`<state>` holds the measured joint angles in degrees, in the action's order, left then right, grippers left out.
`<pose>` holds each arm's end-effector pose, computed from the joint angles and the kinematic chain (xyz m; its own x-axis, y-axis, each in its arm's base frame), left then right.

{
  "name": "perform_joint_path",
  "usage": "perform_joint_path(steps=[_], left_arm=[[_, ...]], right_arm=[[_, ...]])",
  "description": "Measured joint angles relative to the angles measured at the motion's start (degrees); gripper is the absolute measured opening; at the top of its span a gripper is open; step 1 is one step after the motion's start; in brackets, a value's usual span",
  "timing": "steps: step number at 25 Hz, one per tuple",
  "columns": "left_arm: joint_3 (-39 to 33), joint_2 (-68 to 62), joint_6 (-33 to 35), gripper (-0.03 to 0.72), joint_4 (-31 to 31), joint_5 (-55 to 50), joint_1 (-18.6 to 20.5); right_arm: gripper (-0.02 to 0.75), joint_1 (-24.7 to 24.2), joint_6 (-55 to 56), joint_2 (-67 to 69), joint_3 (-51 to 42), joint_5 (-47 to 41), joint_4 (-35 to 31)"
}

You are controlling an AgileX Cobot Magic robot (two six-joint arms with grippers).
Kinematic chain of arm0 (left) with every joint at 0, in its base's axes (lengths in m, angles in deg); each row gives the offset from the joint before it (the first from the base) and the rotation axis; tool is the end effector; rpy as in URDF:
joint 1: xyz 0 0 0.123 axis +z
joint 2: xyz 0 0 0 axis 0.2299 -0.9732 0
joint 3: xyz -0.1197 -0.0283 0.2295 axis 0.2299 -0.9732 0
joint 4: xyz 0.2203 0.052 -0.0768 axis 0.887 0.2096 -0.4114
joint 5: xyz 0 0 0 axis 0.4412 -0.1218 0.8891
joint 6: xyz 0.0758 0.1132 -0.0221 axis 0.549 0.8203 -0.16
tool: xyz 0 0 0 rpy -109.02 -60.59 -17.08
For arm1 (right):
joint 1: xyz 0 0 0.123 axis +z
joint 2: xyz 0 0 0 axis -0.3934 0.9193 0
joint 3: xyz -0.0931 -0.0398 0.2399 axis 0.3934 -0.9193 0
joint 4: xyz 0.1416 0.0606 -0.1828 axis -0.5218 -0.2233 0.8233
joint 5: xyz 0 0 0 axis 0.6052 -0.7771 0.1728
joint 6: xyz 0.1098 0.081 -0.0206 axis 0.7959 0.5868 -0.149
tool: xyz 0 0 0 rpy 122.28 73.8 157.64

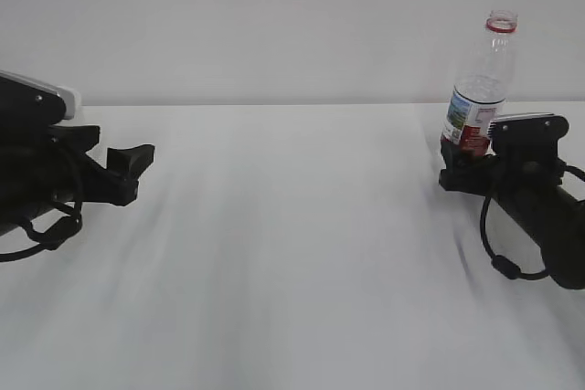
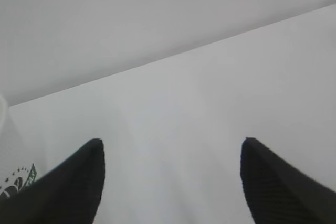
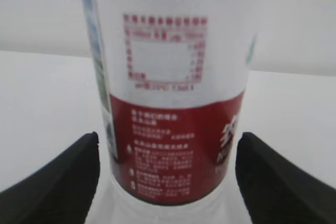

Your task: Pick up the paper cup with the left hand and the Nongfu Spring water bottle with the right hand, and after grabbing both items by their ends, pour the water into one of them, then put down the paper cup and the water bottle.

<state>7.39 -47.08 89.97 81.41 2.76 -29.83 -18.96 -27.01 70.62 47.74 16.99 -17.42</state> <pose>0.3245 -0.1039 0.1237 -0.2614 0.1707 -0.9500 0.3564 0.9317 0.0694 0.3967 0.0299 0.0380 -0.2246 -0.0738 -0.9717 -0.0911 0.9944 -0.0545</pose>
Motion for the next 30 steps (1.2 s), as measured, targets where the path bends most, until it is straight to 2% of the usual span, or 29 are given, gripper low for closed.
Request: perform_joint_path(steps=[11,16,19,30], left_arm=[[-0.1,2.8,0.0,0.587,-2.9,-2.9,0.0],[-0.1,8.3,0.0,0.587,-4.9,-5.4,0.2],[-0.2,11.7,0.0,0.587,-4.9,-8.1,1.4],[-0.4,28.9,0.0,0.587,-4.9,-20.7,10.0]], right_arm=[[0.607,0.0,0.1,-13.6,-7.8,0.1,0.1],[0.599,0.0,-0.6,-19.8,-8.2,-4.3,0.1],[0.595,0.0,-0.7,-23.2,-8.4,-8.4,0.1],[0.591,0.0,-0.7,-36.6,-8.7,-18.4,0.1]])
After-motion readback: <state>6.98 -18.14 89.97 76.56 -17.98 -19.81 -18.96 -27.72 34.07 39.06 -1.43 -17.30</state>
